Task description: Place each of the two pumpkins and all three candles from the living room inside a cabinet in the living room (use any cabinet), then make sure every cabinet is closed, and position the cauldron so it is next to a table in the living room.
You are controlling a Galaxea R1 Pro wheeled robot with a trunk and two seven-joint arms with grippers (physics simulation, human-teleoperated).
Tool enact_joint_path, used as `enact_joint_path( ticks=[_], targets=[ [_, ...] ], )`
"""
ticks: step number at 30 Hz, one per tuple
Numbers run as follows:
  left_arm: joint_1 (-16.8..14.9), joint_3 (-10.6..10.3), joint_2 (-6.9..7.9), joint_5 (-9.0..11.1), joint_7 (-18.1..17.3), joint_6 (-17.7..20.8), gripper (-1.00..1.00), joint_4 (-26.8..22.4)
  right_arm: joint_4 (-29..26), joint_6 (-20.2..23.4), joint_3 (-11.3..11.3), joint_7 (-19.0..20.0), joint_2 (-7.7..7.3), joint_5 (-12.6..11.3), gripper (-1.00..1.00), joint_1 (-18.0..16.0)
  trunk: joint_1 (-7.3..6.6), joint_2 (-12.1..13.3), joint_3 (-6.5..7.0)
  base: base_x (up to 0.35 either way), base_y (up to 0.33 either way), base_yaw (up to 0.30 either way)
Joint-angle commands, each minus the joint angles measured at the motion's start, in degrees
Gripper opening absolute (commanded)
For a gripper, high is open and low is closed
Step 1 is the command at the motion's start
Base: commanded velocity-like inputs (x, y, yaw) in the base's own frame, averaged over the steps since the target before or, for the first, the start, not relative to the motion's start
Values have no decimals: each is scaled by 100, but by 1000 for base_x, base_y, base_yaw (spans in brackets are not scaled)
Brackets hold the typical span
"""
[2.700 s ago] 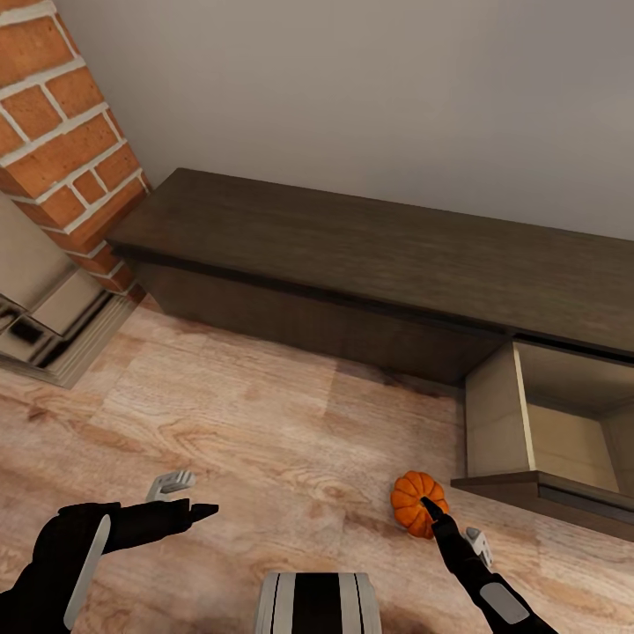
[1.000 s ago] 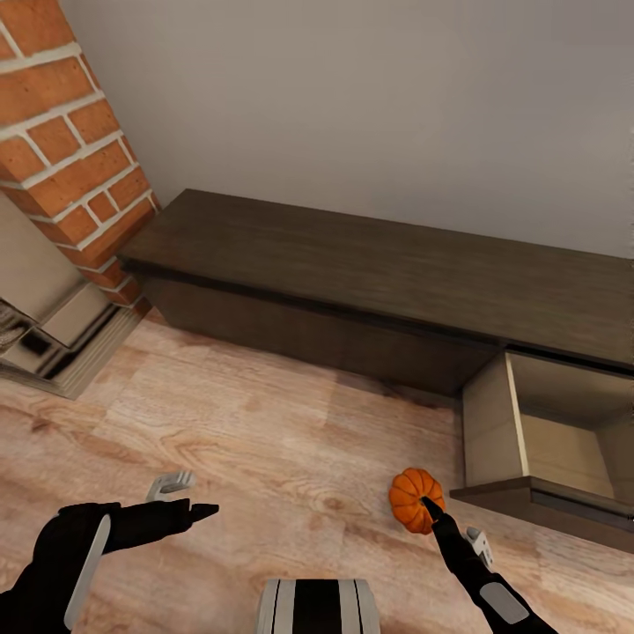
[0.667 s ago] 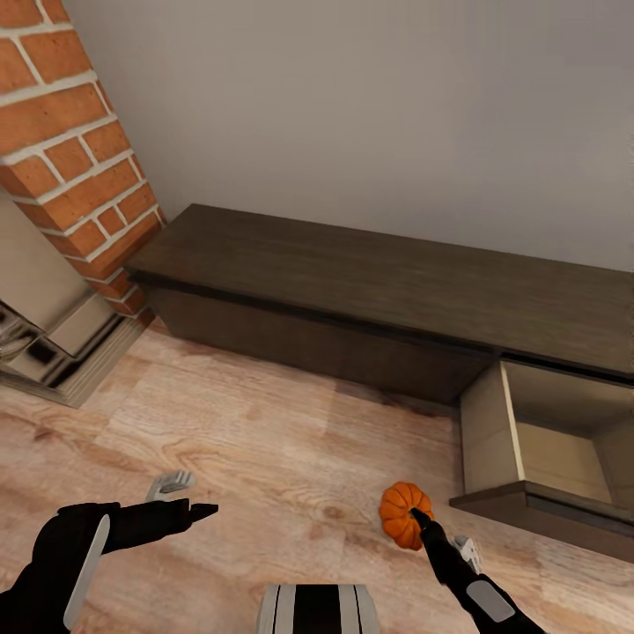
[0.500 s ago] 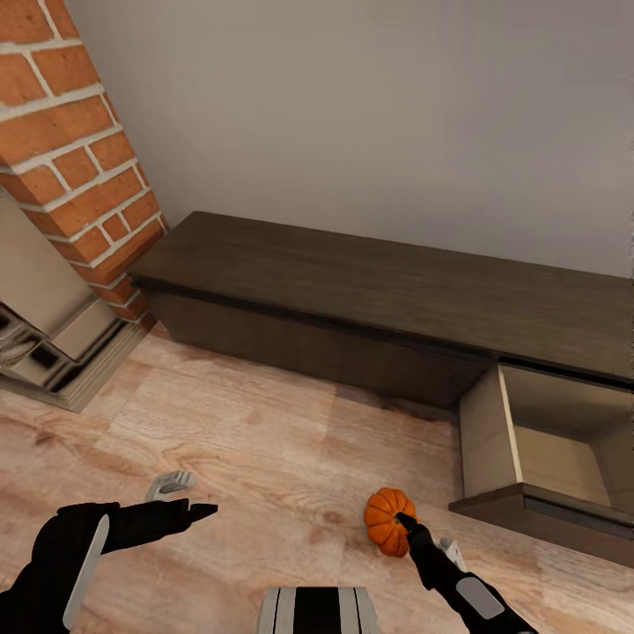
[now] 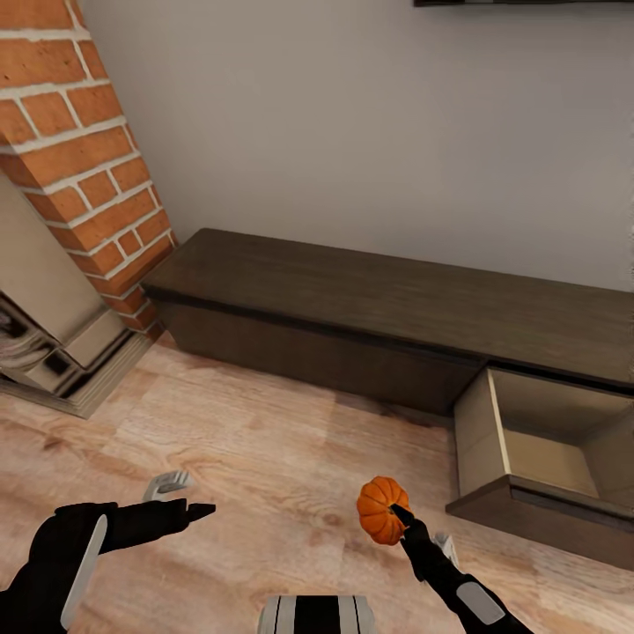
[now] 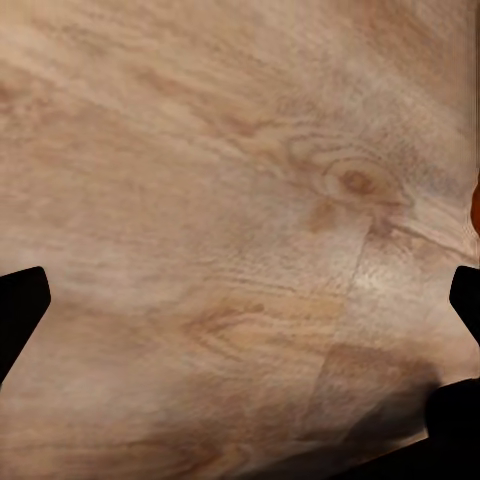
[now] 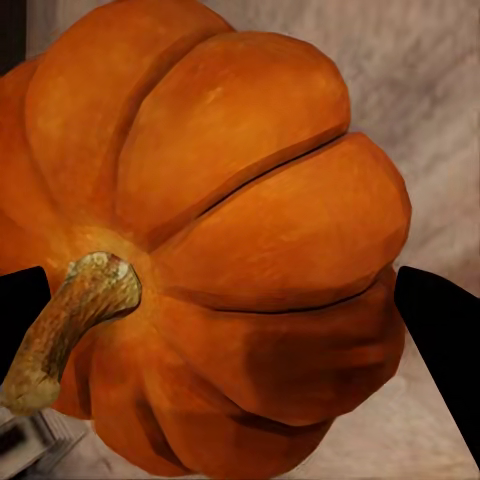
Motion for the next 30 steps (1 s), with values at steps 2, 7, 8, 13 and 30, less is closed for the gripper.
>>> enact_joint_path(
  ticks=[2,7,8,13,30],
  targets=[
    [0,0,-5,-10,3,0,100,0,4,-3,-5,19,-9,8,-100,1,-5,3,45,-2,0,0],
    [0,0,-3,-24,5,0,100,0,14,6,1,18,-10,16,-100,-7,-18,10,156,-1,0,0],
    [0,4,-8,-24,9,0,100,0,14,0,5,19,0,16,-100,-7,-20,11,178,-116,15,0],
    [0,6,-9,-22,13,0,100,0,15,-18,-5,32,52,6,-100,-8,-33,18,289,-190,42,0],
    [0,0,5,-14,13,0,100,0,15,-8,-17,37,51,-10,-100,-17,-77,40,665,-12,2,0]
  ],
)
